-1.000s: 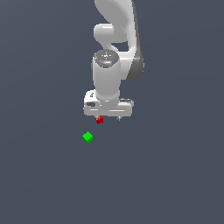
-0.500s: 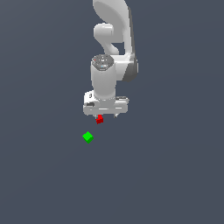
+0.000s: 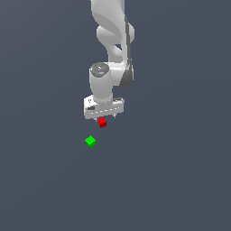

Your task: Stack the red cube on top of the green cube.

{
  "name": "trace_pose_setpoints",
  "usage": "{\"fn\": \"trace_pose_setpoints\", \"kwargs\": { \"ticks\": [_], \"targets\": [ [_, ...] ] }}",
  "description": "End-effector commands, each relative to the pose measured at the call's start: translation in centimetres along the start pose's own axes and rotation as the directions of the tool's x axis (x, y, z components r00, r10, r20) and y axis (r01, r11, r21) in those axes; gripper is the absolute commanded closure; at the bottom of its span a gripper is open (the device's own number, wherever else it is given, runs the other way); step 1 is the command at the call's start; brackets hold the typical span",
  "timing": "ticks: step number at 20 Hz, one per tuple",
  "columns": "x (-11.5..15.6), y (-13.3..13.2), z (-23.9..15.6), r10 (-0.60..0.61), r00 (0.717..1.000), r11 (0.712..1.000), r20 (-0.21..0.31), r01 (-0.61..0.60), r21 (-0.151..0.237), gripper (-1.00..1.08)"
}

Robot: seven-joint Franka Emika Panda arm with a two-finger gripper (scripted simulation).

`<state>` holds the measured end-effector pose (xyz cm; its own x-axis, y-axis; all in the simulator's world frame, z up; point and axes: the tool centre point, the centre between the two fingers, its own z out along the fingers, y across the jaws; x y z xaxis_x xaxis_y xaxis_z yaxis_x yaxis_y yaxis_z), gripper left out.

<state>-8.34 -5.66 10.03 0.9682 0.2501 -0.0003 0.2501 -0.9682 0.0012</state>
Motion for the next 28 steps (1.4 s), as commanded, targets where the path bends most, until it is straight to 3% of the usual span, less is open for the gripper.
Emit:
{"fn": "trace_pose_setpoints", "kwargs": {
  "ticks": [1,11,19,28],
  "targets": [
    [-1.0,0.4,0.9,-0.039,0.999,0.999,-0.001,0.039,0.000,-0.92],
    [-3.0,1.6,2.9,-0.116,0.993,0.993,-0.001,0.116,0.001,-0.92],
    [-3.1,1.6,3.4,-0.117,0.993,0.993,0.000,0.117,0.002,-0.92],
    [-3.2,1.7,7.1,-0.120,0.993,0.993,0.000,0.120,0.001,-0.92]
  ]
}}
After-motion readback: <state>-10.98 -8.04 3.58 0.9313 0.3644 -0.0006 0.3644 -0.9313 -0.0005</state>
